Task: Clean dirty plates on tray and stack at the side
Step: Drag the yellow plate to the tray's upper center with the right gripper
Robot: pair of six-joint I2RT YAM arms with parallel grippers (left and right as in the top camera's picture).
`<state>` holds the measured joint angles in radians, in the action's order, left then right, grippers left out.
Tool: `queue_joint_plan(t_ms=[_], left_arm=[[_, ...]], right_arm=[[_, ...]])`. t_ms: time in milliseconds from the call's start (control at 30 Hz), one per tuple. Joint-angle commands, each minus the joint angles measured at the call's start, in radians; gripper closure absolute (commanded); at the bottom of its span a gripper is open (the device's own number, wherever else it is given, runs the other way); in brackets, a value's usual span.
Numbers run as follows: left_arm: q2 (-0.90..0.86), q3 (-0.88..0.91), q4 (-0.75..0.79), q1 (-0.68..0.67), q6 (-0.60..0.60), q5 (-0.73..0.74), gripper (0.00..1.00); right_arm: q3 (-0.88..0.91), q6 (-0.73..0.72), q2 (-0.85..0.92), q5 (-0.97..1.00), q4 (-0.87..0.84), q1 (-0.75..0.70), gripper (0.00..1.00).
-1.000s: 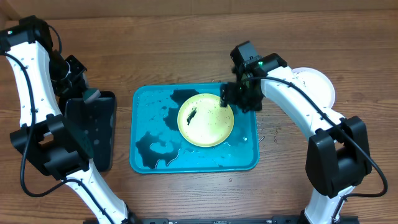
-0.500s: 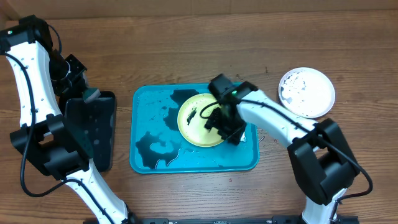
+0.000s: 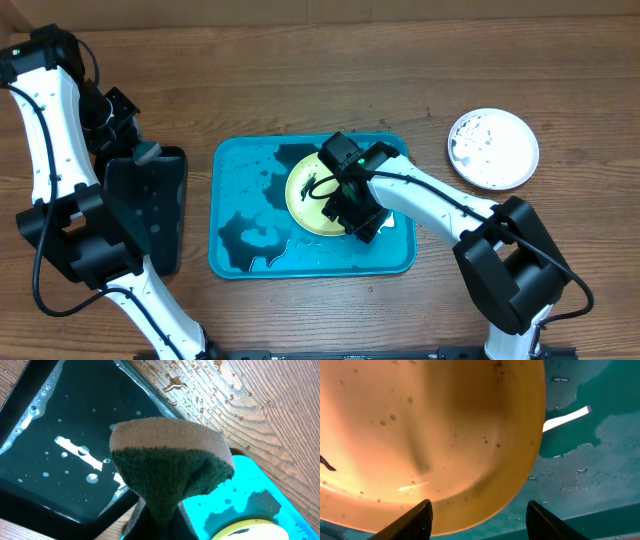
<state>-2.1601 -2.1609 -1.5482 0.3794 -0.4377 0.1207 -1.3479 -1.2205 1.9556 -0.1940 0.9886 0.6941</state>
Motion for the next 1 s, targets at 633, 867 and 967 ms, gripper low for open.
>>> queue_joint_plan(t_ms=[633,867,967], left_arm=[[0.028,0.002,0.001,-0.015,0.015,0.011,0.96],[0.028,0.001,0.002,-0.029,0.015,0.011,0.96],[0.028,0.001,0.002,-0.035,0.016,0.011,0.96]], right_arm=[[0.006,0.234,0.066,0.123,-0.009,-0.025,0.47],[0.006,0.234,0.067,0.134,-0.006,-0.075,0.55],[0.006,0.234,0.067,0.132,-0.008,-0.077,0.73]])
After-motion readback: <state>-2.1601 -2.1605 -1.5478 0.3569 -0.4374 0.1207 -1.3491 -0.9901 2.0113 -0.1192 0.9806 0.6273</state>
